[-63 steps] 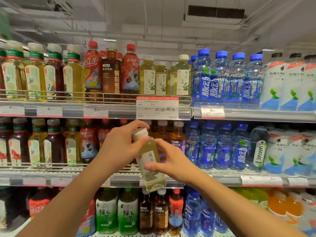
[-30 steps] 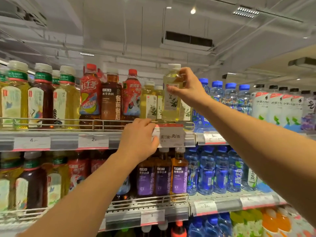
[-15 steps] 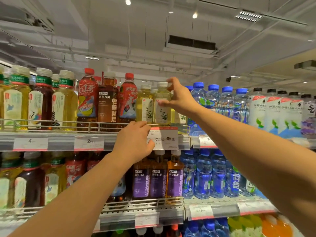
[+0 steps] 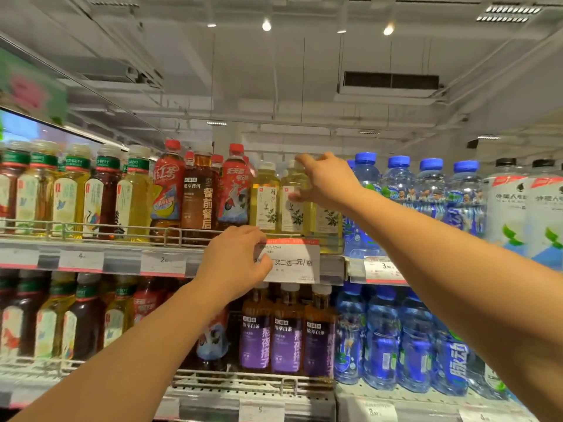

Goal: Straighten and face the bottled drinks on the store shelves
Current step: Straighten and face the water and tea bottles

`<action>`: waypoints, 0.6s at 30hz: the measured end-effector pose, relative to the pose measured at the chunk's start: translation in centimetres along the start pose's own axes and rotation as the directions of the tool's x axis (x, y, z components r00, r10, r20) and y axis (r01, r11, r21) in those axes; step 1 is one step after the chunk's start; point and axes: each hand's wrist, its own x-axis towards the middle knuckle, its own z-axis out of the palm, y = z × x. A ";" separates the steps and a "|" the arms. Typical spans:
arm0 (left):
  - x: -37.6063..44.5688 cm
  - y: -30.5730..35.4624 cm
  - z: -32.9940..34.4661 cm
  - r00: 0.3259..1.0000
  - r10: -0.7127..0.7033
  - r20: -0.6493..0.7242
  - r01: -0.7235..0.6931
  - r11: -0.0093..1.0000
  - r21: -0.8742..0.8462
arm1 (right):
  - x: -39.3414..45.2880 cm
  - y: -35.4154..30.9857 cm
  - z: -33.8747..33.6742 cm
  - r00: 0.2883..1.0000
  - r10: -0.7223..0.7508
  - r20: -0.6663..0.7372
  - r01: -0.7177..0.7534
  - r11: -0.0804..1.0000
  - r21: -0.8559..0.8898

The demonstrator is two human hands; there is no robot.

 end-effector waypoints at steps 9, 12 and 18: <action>1.8 0.3 -2.1 0.993 0.091 0.079 -0.103 0.983 0.154 | 0.0 1.8 -1.6 0.991 -0.132 0.026 0.130 0.990 0.059; 4.2 0.5 -4.0 0.984 0.161 0.082 -0.173 0.968 0.184 | 0.9 3.3 -2.8 0.991 -0.135 -0.014 0.135 0.985 0.109; 11.3 -0.3 -8.1 0.956 0.262 -0.131 -0.246 0.961 0.122 | 2.7 4.9 -4.3 0.981 -0.119 0.156 0.139 0.983 -0.119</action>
